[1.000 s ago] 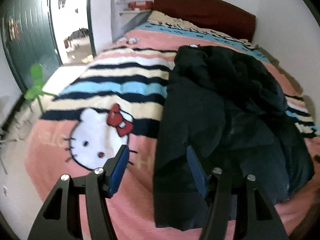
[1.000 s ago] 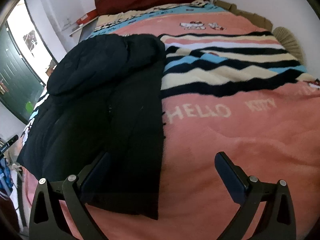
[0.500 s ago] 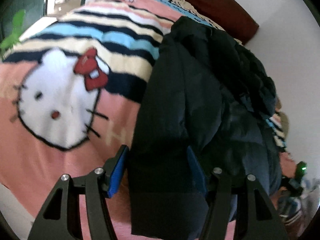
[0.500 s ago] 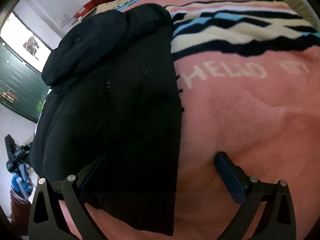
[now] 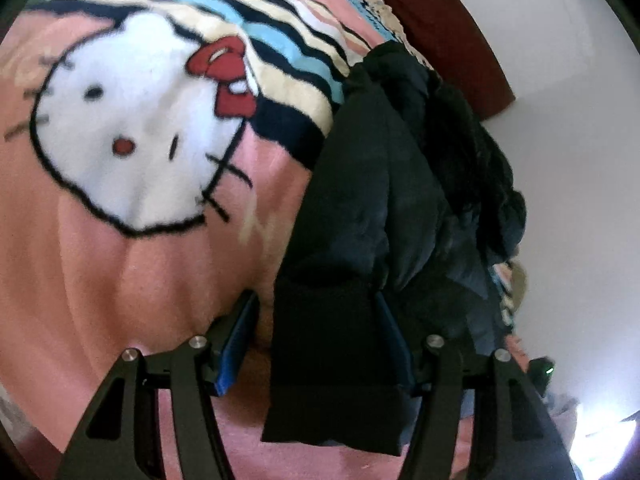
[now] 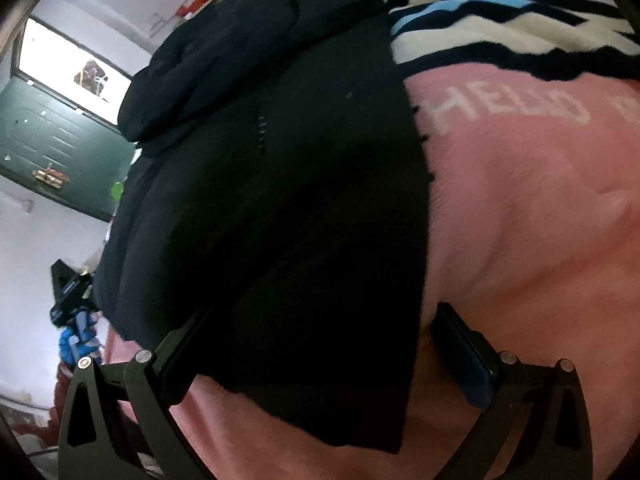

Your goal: Fold large clothes

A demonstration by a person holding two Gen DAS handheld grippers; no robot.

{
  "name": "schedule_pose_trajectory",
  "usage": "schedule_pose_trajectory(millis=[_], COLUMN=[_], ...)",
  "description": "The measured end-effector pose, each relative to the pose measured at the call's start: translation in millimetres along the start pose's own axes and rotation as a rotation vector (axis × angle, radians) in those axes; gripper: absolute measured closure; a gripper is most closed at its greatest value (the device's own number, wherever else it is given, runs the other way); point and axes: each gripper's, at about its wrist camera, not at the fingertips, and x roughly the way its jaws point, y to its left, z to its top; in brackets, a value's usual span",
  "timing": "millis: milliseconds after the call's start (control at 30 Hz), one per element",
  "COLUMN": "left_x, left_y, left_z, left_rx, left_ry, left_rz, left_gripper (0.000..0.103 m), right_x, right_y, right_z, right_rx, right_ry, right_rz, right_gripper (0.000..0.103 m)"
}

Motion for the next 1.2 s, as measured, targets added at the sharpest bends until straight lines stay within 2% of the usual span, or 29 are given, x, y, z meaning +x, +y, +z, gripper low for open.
schedule_pose_trajectory(millis=[133,200,333,467,567,633,667,700,733,933,967,1033,1100,1200], left_x=[11,14,15,14,17,19,20,20,21,28,27,25,18,5], left_y=[-8,-14,-19,-19,-28,-37,-40,-44,-50,-72,-76,-90,-103,-119], left_z=[-6,-9,-14,-19,-20,-22,-22,-22,-23,-25,-25,-23,-21,-13], left_rx=[-0.019,-0.017,-0.012,-0.006,0.024,0.055,0.065,0.077,0.092,0.142,0.153,0.184,0.221,0.243], left_ry=[0.079,0.099,0.110,0.099,0.087,0.082,0.080,0.079,0.079,0.085,0.083,0.074,0.062,0.037], left_rz=[-0.127,-0.162,-0.178,-0.162,-0.144,-0.133,-0.132,-0.133,-0.128,-0.102,-0.096,-0.086,-0.089,-0.125], left_gripper=[0.045,0.043,0.043,0.043,0.045,0.046,0.049,0.055,0.058,0.076,0.079,0.082,0.085,0.086], right_x=[0,0,5,6,7,11,13,13,14,25,26,22,13,0], right_y=[2,4,11,4,2,3,4,2,0,2,4,7,15,24], right_z=[0,0,1,0,-1,0,2,2,2,0,0,3,5,14], right_rx=[0.027,0.038,0.030,0.057,0.074,0.087,0.096,0.108,0.122,0.130,0.126,0.105,0.059,0.032], right_ry=[0.002,0.003,0.012,0.011,0.004,0.002,0.001,-0.003,-0.006,0.011,0.009,-0.012,-0.056,-0.114], right_rz=[0.093,0.156,0.173,0.195,0.197,0.191,0.193,0.198,0.219,0.256,0.256,0.261,0.277,0.307], right_gripper=[0.000,0.000,0.000,0.001,0.007,0.021,0.027,0.046,0.055,0.059,0.061,0.076,0.081,0.083])
